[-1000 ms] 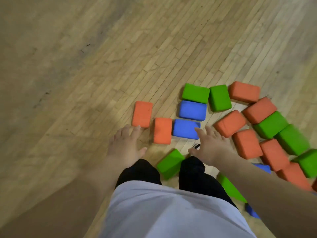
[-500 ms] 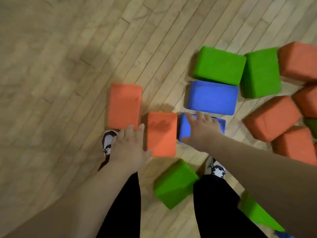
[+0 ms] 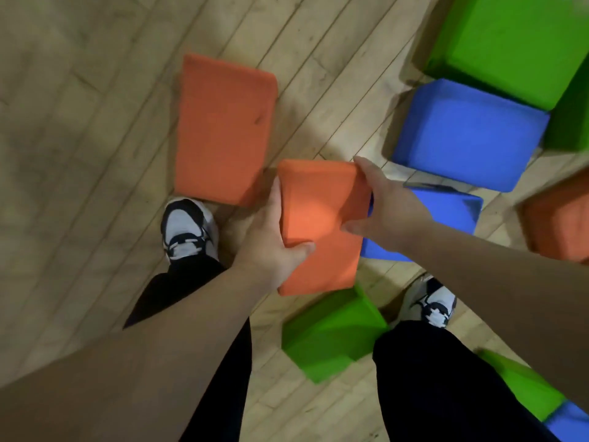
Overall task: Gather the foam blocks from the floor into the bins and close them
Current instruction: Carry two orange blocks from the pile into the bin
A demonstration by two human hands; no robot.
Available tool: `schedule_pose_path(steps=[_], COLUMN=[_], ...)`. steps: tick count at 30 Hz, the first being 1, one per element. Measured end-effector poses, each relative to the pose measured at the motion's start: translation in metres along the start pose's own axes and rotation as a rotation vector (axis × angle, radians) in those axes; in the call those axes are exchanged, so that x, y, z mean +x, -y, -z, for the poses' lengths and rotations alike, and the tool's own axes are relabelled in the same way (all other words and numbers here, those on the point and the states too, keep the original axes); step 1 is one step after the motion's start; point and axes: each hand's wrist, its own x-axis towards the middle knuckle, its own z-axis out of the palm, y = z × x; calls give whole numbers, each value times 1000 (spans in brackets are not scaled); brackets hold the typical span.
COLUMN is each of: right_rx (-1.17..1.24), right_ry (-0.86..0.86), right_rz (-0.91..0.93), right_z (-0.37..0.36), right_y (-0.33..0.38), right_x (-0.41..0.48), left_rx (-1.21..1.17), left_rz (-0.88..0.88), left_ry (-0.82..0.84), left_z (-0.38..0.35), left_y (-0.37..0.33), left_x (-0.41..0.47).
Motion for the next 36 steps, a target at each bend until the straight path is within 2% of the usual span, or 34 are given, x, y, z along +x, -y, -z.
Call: schedule_pose_path(steps=[5, 8, 12, 15, 18, 24, 28, 33, 36], right_rx=[252, 248, 130, 49, 39, 133, 308, 215, 131], right_ry=[36, 57, -41, -72, -3, -54, -102, -13, -36], right_rz=[23, 99, 145, 58, -5, -17, -40, -79, -164], right_z=[36, 56, 64, 49, 16, 13, 27, 18, 31], right_y=[58, 113, 176, 189, 196, 188, 202, 213, 211], right_x=[-24, -6, 50, 105, 151, 164, 139, 40, -54], left_rx=[54, 65, 100, 113, 143, 153, 135, 84, 152], left_rz=[-14, 7, 112, 150, 173, 95, 152, 248, 177], left_ry=[-55, -149, -310, -376, -387, -449, -478, -380, -271], left_z=[86, 143, 193, 208, 202, 194, 203, 219, 234], left_y=[-26, -32, -19, 2, 37, 55, 60, 39, -4], left_x=[-34, -43, -37, -19, -6, -8, -14, -55, -104])
